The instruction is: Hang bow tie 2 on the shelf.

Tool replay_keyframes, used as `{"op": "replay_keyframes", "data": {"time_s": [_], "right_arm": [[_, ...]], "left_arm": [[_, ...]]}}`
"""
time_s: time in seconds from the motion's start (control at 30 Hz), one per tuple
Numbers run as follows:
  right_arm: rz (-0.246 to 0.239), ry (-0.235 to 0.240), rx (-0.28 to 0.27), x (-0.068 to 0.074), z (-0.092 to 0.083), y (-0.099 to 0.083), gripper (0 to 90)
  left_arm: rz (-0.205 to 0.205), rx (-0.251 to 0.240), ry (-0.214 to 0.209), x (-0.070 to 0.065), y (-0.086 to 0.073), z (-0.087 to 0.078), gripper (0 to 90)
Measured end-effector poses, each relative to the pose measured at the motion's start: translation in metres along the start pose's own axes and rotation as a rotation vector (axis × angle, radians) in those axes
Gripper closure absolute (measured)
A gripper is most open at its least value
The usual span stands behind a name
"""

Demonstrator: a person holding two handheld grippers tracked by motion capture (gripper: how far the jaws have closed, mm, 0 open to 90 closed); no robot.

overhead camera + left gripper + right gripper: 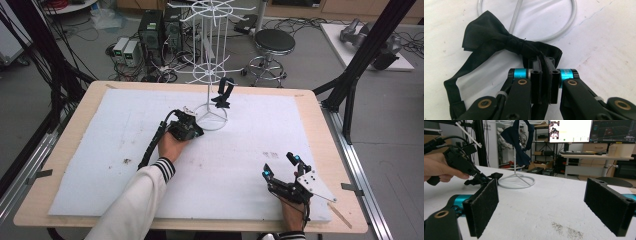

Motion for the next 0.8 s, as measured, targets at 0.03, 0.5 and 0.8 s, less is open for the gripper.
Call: {"op": "replay_keyframes", "data": {"time_s": [0.03,0.5,0.8], "right_arm": [[0.004,0.000,0.002,0.000,0.000,0.000,11.8],[0.003,0.000,0.001,0.000,0.000,0.000,11.8],[0.001,0.000,0.001,0.000,0.000,0.000,11.8]], "left_arm": [[-0.001,-0.002,0.002,0.000,0.000,-0.001,85.0],[0.008,-0.079,-0.029,0.003,0.001,-0.021,85.6],[0.017,-0.162,-0.040,0.004,0.000,-0.047,85.6]]}}
Point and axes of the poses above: each handheld gripper's, and its own axes: z roughly forward along the jaws, y roughly out of its top, x roughly to its left, the point moved 7 cm from there along z, roughly forward along the jaws, and after that the axes turned 10 degrees about z, right-handed, at the moved point
